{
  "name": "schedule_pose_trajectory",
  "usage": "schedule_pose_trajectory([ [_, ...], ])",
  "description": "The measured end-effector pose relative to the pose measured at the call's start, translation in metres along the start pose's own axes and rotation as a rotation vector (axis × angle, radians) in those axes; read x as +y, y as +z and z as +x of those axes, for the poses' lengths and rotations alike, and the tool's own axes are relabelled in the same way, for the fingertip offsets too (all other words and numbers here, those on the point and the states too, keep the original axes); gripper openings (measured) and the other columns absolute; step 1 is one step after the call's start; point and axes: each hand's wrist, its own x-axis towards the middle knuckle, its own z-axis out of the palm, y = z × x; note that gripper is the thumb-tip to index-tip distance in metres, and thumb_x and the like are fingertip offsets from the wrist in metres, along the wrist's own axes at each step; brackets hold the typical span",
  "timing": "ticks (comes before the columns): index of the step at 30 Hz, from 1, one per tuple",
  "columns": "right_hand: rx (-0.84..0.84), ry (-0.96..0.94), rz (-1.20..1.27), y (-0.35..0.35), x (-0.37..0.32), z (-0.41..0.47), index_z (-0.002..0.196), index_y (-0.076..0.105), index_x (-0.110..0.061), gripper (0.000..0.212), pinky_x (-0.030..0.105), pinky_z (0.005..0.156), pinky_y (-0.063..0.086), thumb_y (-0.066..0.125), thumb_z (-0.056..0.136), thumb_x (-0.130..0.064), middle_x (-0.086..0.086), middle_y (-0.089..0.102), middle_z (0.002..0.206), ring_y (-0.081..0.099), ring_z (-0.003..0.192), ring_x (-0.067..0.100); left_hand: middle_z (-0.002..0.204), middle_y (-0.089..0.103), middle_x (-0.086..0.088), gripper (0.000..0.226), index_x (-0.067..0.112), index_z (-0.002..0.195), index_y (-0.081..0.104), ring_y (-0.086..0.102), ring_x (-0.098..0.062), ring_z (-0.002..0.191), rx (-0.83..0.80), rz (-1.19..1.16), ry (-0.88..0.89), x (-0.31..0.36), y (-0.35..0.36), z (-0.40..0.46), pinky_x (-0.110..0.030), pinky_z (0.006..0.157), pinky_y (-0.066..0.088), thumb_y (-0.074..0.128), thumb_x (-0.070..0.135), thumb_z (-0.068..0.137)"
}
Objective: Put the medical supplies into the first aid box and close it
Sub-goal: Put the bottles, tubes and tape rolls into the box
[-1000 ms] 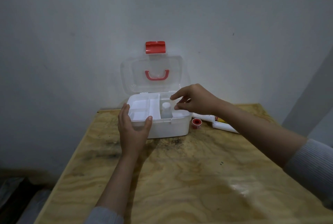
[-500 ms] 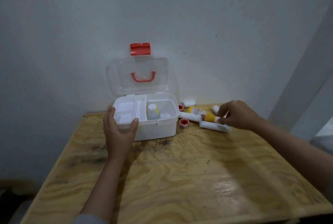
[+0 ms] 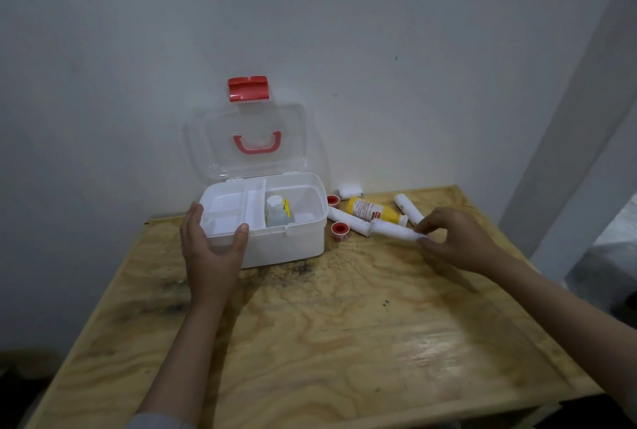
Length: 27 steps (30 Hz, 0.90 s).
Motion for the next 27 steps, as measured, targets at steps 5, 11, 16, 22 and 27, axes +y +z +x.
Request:
schedule_pose_trajectory([
  [5, 0.332, 0.074, 0.175, -0.005, 0.008, 0.011, 0.092, 0.069, -0.012, 0.016, 0.022, 0.067, 0.049, 0.073, 0.076, -0.010, 0.004, 0.066, 0.076, 0.063, 0.068, 0.017, 0.146, 0.036, -0.008, 0.071, 0.012, 0.140, 0.035, 0.032, -0.018, 0.136, -0.009, 0.000, -0.006, 0.002, 0.000, 0.000, -0.030, 0.108, 0.030, 0.071, 0.028, 0.081],
  [11, 0.407, 0.193, 0.090, 0.012, 0.026, 0.032, 0.090, 0.072, -0.010, 0.011, 0.030, 0.068, 0.046, 0.066, 0.082, -0.011, 0.016, 0.064, 0.086, 0.057, 0.065, 0.018, 0.146, 0.036, -0.009, 0.070, 0.012, 0.140, 0.035, 0.032, -0.020, 0.136, -0.014, 0.006, -0.008, 0.002, -0.001, 0.000, -0.035, 0.109, 0.031, 0.070, 0.029, 0.081],
  [16, 0.232, 0.266, 0.063, 0.029, 0.028, 0.038, 0.098, 0.072, -0.010, 0.019, 0.031, 0.071, 0.045, 0.060, 0.085, -0.016, 0.017, 0.062, 0.095, 0.061, 0.078, 0.026, 0.147, 0.035, -0.007, 0.070, 0.014, 0.140, 0.034, 0.031, -0.019, 0.137, -0.021, 0.009, -0.017, 0.003, -0.002, -0.001, -0.040, 0.110, 0.033, 0.070, 0.029, 0.082],
  [22, 0.176, 0.297, 0.043, 0.035, 0.023, 0.029, 0.106, 0.068, -0.012, 0.034, 0.027, 0.070, 0.038, 0.069, 0.079, -0.031, 0.008, 0.049, 0.095, 0.051, 0.079, 0.019, 0.146, 0.036, -0.009, 0.070, 0.010, 0.141, 0.034, 0.032, -0.020, 0.136, -0.016, 0.010, -0.011, 0.005, -0.001, -0.002, -0.031, 0.107, 0.031, 0.070, 0.026, 0.082],
  [27, 0.214, 0.281, 0.055, 0.037, 0.021, 0.028, 0.110, 0.066, -0.015, 0.033, 0.027, 0.070, 0.037, 0.068, 0.079, -0.025, 0.006, 0.047, 0.094, 0.048, 0.080, 0.017, 0.147, 0.035, -0.009, 0.072, 0.011, 0.141, 0.034, 0.031, -0.019, 0.137, -0.022, 0.006, -0.012, 0.003, -0.001, -0.001, -0.030, 0.107, 0.029, 0.069, 0.030, 0.082],
])
